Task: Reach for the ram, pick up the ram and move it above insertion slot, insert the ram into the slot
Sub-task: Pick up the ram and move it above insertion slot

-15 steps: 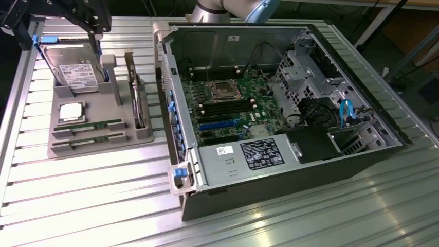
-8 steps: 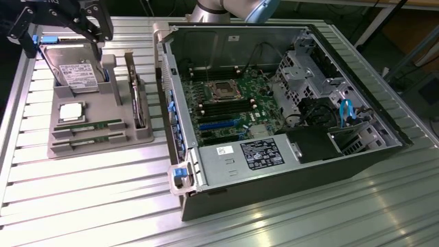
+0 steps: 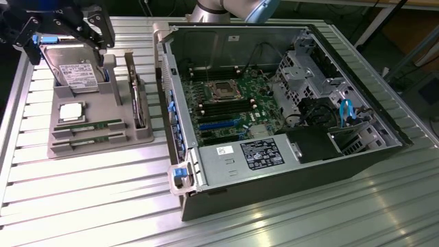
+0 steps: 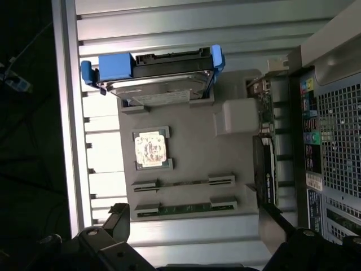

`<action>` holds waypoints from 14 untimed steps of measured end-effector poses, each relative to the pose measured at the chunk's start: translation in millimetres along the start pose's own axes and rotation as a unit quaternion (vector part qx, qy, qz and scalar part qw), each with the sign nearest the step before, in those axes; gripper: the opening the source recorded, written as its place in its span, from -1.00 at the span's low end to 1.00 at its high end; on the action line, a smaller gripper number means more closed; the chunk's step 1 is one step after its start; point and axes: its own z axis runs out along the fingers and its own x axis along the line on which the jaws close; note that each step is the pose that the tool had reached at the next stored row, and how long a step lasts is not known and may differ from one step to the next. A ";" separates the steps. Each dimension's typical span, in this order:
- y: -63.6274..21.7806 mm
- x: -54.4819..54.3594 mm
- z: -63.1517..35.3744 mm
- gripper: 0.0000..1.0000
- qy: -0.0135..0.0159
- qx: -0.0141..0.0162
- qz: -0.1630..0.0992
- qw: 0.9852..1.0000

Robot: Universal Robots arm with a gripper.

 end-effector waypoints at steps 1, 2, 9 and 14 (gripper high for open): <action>-0.1 -0.1 1.3 0.98 0.000 0.000 0.000 1.000; -0.1 -0.1 2.7 0.98 0.000 0.000 0.000 1.000; -0.9 -0.7 23.4 0.98 0.000 0.002 0.000 1.000; -1.0 -0.9 26.9 0.98 -0.001 0.006 0.000 1.000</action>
